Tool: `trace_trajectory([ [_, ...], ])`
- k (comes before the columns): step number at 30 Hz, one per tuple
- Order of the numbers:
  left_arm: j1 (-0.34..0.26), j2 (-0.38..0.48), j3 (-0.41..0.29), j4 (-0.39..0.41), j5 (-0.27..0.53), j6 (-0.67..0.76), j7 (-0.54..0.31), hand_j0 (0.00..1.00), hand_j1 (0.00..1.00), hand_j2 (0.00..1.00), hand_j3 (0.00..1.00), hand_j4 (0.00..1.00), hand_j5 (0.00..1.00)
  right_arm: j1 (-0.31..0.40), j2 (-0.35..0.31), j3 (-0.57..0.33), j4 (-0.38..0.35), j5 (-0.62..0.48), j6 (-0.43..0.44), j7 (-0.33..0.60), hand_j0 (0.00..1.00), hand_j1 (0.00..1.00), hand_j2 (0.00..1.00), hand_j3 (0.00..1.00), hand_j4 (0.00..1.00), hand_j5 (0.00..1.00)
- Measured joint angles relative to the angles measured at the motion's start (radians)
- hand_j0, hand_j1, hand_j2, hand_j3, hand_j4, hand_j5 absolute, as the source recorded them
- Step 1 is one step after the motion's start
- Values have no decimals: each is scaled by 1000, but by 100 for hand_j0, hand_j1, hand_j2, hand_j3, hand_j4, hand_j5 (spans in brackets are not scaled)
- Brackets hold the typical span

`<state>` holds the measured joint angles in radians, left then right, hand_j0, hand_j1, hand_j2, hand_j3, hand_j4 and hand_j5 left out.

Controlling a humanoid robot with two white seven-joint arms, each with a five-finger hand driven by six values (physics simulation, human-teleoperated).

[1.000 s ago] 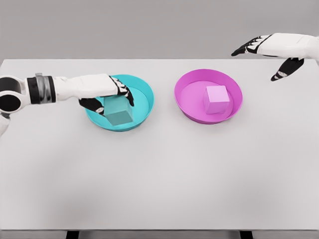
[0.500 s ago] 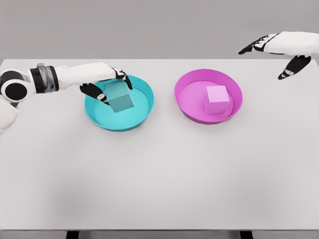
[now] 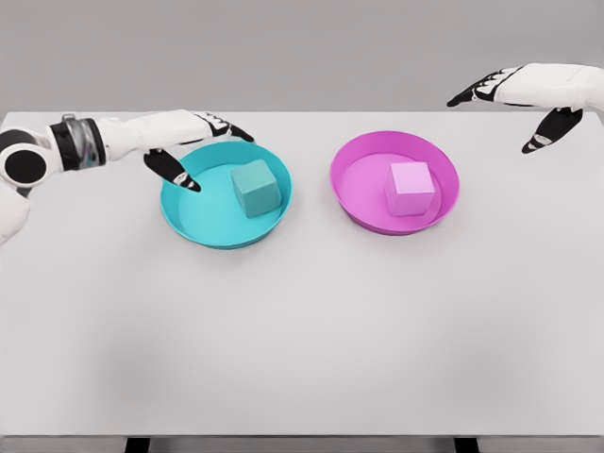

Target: Place the blocks in the corresponding plates according to their colors

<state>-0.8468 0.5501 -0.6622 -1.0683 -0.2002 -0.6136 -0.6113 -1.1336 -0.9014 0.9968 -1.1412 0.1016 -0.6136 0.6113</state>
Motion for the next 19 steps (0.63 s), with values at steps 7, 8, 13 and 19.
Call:
trace_trajectory([
  [7, 75, 85, 71, -115, 98, -1, 0, 100, 100, 100, 100, 100, 100, 2, 1, 0, 0, 0, 0, 0, 100, 100, 100, 100, 100, 100],
  [8, 95, 115, 76, -145, 132, -1, 0, 100, 100, 100, 100, 100, 100, 1, 1, 0, 0, 1, 0, 0, 100, 100, 100, 100, 100, 100],
  [13, 205, 261, 86, -287, 269, -1, 0, 100, 100, 100, 100, 100, 100, 2, 1, 0, 0, 0, 0, 0, 100, 100, 100, 100, 100, 100],
  [19, 248, 351, 90, -352, 328, 0, 0, 100, 100, 100, 100, 100, 100, 2, 0, 0, 0, 2, 0, 0, 100, 100, 100, 100, 100, 100],
])
